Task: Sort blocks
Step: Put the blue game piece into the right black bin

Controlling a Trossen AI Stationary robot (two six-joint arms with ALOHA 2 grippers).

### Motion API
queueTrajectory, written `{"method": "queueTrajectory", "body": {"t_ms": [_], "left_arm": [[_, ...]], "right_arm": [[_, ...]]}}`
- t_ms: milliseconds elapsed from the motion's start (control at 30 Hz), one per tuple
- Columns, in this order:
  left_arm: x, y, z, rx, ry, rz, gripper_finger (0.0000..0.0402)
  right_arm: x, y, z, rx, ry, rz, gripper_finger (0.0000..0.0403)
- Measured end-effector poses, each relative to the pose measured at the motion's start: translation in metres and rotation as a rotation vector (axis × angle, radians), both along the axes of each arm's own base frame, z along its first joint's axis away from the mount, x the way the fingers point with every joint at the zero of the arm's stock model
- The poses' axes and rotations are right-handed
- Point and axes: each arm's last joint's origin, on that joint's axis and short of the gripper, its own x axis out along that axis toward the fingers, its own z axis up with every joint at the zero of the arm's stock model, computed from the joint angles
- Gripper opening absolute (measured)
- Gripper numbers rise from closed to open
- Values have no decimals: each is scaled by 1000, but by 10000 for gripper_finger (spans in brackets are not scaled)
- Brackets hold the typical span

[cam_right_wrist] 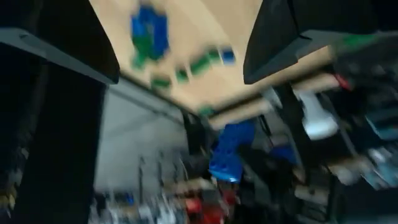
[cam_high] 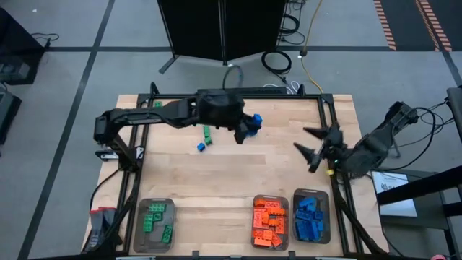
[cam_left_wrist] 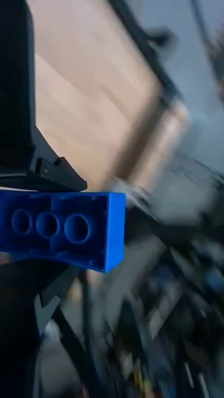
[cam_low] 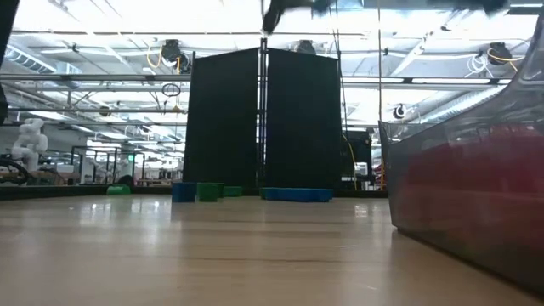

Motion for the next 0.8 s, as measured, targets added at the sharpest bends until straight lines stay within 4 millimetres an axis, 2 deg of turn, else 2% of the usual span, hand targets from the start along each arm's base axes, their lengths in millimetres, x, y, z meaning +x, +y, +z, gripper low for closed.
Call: {"method": "queueTrajectory", "body": {"t_ms": [67, 133, 267, 367, 467, 667, 800], "left_arm": [[-2, -4, 17, 34, -121, -32, 121], [-2, -9, 25, 73, -187, -54, 121], [4, -19, 24, 112, -226, -89, 121], [9, -26, 20, 123, -237, -144, 121], [14, -34, 15, 140, -236, -180, 121], [22, -44, 7, 202, -235, -223, 121], [27, -46, 1, 210, -221, -232, 121]], "right_arm": [[-3, -5, 21, -15, -89, 17, 338], [-7, -10, 42, -3, -197, 36, 338], [-14, -15, 66, -113, -290, 99, 338], [-12, -13, 70, -257, -247, 113, 338], [-5, -10, 69, -318, -215, 96, 338], [14, -3, 62, -319, -185, 87, 338], [28, 1, 57, -265, -232, 156, 338]]}}
